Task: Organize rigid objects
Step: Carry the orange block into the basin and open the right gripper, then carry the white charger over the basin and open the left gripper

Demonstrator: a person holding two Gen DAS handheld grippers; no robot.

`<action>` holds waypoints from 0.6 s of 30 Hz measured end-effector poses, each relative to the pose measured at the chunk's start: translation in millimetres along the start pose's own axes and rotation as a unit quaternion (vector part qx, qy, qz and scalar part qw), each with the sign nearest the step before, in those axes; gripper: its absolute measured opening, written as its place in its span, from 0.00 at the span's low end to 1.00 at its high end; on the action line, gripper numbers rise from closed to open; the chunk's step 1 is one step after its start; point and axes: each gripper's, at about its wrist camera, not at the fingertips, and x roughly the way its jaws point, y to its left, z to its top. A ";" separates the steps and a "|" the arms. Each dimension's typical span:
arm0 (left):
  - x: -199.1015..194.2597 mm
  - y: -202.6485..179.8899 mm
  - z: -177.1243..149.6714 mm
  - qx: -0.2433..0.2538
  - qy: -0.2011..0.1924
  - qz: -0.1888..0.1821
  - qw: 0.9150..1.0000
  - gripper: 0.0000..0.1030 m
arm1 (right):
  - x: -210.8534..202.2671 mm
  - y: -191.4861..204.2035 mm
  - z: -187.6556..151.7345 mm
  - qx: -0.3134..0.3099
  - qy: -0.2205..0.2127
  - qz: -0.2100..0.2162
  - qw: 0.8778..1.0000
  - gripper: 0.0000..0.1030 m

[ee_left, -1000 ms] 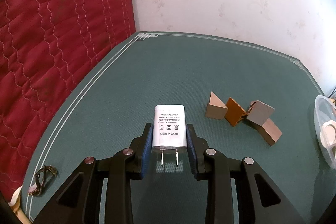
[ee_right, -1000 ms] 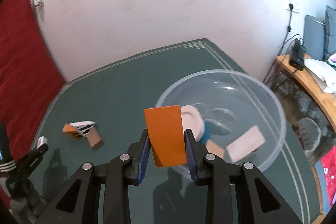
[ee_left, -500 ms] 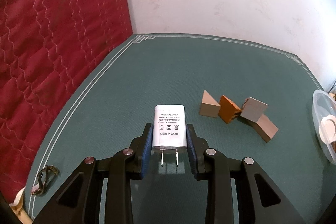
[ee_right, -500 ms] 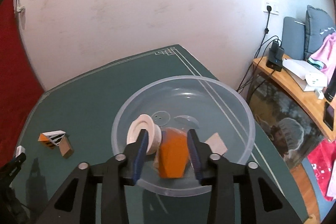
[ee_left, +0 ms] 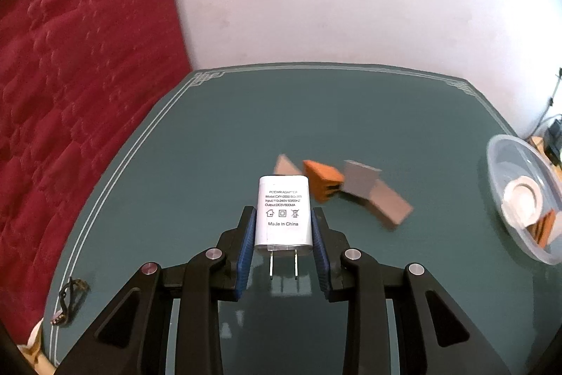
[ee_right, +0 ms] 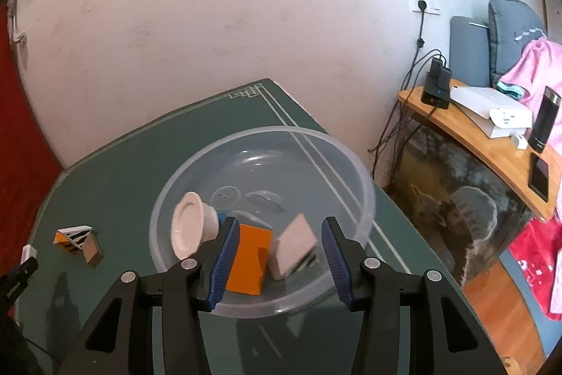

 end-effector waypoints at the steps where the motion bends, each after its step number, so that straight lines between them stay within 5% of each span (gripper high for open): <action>1: -1.8 -6.3 1.3 0.005 -0.002 -0.004 1.000 0.31 | -0.1 -3.0 -0.6 0.003 0.000 0.000 1.000 0.50; 15: -23.4 -81.3 13.5 0.060 -0.010 -0.067 0.996 0.31 | 3.5 -25.3 -7.0 0.019 0.002 -0.001 1.000 0.51; 18: -26.4 -98.0 18.6 0.066 -0.007 -0.087 0.994 0.31 | 4.9 -28.2 -8.9 0.024 0.002 -0.004 1.000 0.58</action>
